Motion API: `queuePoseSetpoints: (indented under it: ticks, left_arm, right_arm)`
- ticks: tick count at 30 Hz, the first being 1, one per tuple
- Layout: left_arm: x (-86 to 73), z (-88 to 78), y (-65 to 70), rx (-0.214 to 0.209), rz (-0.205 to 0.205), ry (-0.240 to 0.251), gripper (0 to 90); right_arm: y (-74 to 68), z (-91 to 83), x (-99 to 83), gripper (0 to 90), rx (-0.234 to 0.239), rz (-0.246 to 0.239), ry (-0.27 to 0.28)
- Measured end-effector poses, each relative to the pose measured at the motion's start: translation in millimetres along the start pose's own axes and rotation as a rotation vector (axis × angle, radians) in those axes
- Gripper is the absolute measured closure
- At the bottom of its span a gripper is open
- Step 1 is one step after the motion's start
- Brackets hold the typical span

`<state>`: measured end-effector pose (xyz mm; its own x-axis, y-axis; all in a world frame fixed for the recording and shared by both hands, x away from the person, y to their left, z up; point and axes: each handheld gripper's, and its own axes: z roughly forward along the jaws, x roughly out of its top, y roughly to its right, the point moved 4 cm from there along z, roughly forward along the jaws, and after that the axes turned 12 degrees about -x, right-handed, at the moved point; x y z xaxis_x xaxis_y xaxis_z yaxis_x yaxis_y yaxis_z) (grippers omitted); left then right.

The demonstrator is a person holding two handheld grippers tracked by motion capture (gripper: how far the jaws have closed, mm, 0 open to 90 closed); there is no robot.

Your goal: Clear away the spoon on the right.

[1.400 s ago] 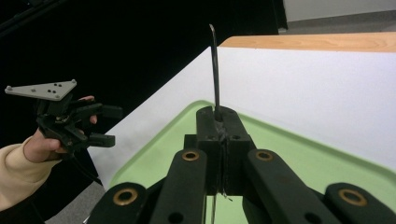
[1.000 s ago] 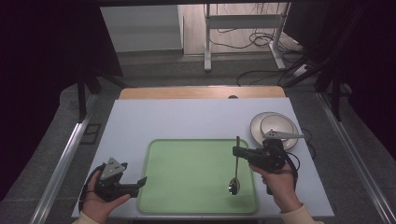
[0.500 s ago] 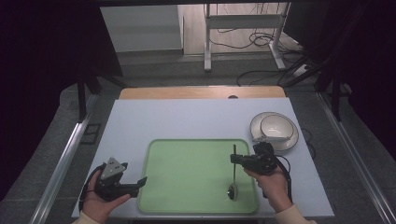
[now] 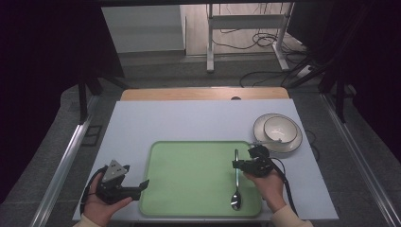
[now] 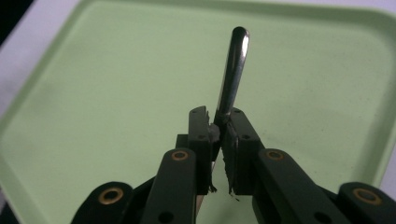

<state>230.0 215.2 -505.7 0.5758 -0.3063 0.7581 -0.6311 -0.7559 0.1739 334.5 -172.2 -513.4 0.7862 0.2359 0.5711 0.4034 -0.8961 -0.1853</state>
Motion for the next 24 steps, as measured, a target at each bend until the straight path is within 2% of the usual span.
queuePoseSetpoints:
  ticks: [5,8,14,15,17,18,20,22,24]
  left_arm:
    - [0.3,-0.6,0.7,-0.001,0.003,0.001,13.2]
    - [0.0,-0.5,0.6,-0.002,0.002,0.001,13.2]
    - [0.1,0.2,0.1,-0.003,0.004,-0.002,13.2]
    - [0.0,0.2,0.0,-0.003,0.003,-0.002,13.2]
    - [0.0,0.1,-0.1,-0.003,0.003,-0.002,13.2]
    - [0.1,0.0,0.1,-0.003,0.004,-0.001,13.2]
    - [0.1,0.0,0.3,-0.003,0.004,-0.001,13.2]
    - [0.1,-0.2,0.4,-0.003,0.005,0.0,13.2]
    - [-0.1,-0.4,0.1,-0.003,0.004,0.001,13.2]
  right_arm:
    - [-2.1,5.5,-2.3,79.3,-0.039,-0.029,-0.013]
    - [-4.7,8.8,-4.7,78.3,-0.072,-0.066,-0.018]
    - [-5.6,11.1,-4.8,74.1,-0.098,-0.095,-0.017]
    - [-5.3,11.4,-4.7,67.6,-0.108,-0.096,-0.016]
    - [-5.0,12.5,-4.6,43.9,-0.152,-0.113,-0.01]
    - [-6.7,13.3,-4.6,34.2,-0.158,-0.126,-0.015]
    - [-7.7,13.1,-4.4,32.3,-0.152,-0.13,-0.011]
    - [-10.0,10.2,-1.9,26.1,-0.164,-0.14,0.026]
    - [-10.2,7.8,0.2,25.1,-0.155,-0.136,0.046]
